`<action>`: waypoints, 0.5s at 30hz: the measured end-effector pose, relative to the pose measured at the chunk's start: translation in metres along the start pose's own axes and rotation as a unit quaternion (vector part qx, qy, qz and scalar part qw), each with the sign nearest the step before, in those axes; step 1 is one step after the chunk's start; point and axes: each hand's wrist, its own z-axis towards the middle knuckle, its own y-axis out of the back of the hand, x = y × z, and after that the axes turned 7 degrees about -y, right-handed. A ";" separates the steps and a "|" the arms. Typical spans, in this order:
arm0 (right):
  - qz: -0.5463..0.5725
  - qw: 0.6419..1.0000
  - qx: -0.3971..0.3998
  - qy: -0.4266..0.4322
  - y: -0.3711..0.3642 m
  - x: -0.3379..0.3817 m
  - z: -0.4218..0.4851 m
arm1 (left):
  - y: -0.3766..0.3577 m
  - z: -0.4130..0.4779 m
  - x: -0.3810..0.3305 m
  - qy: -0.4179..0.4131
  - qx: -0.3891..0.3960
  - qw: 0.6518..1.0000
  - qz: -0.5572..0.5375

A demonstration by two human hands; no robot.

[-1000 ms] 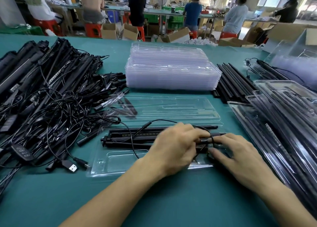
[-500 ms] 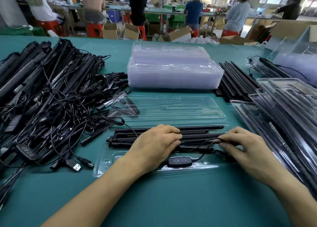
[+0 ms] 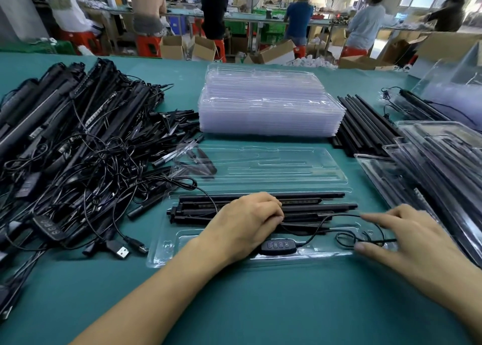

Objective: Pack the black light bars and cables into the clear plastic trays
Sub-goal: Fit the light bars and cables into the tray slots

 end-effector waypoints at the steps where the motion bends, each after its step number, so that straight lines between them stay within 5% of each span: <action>1: 0.006 1.000 0.016 -0.007 0.002 -0.004 -0.002 | 0.000 0.000 0.000 0.000 -0.001 1.000 0.000; 15: 0.195 0.975 0.004 0.101 -0.008 0.014 0.006 | 0.000 -0.001 0.001 -0.007 0.004 1.000 -0.030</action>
